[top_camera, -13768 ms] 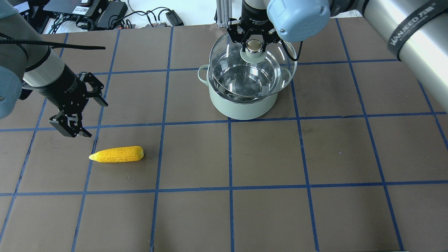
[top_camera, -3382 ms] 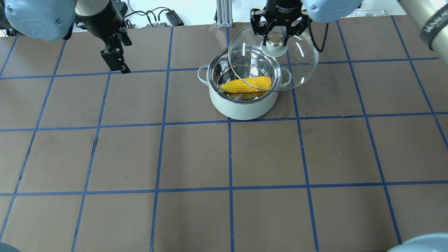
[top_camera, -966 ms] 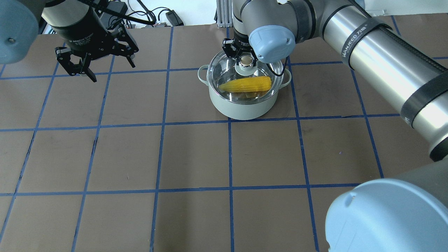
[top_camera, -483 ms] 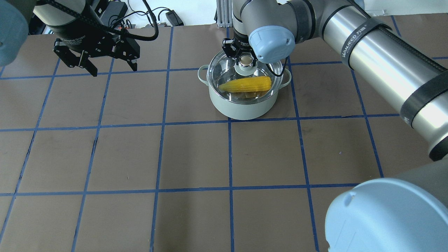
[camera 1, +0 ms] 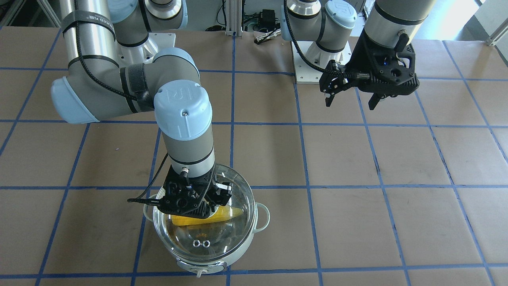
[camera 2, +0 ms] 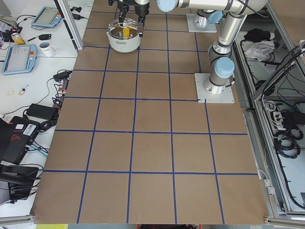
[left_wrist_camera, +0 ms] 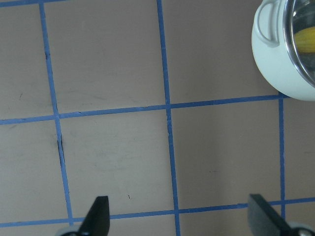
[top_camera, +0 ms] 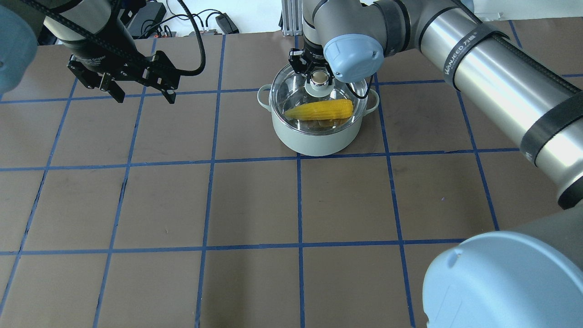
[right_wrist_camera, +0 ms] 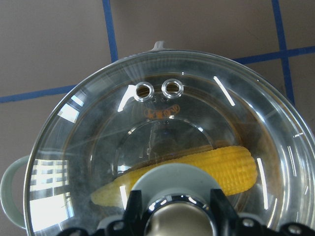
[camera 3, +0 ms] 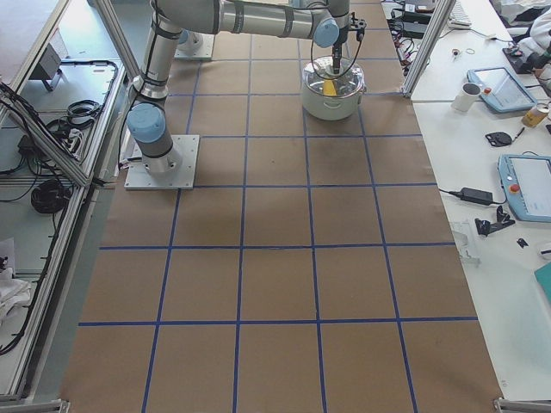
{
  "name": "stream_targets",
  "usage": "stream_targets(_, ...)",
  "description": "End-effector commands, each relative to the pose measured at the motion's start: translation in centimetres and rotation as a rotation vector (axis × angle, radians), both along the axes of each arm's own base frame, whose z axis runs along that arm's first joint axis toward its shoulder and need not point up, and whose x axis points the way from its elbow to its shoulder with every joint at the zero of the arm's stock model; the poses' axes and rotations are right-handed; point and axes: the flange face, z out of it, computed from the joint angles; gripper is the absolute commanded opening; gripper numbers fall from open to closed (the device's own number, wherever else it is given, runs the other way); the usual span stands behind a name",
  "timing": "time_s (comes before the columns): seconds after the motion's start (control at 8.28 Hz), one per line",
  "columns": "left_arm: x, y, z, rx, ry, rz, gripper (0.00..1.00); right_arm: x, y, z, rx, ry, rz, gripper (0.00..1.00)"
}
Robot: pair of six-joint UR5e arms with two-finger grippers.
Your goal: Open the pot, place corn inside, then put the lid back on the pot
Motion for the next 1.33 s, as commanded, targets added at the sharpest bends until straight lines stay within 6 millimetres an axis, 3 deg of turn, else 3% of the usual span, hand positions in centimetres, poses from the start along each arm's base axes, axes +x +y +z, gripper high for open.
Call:
stream_targets(0.0,0.05,0.27,0.08,0.004,-0.005,0.003,1.0,0.01,-0.03,-0.02,-0.002,0.0,0.003,0.34)
stream_targets(1.21,0.04,1.12,-0.01,0.042,-0.005,0.005,1.0,0.13,0.09,-0.29,0.005,-0.012,0.014,0.34)
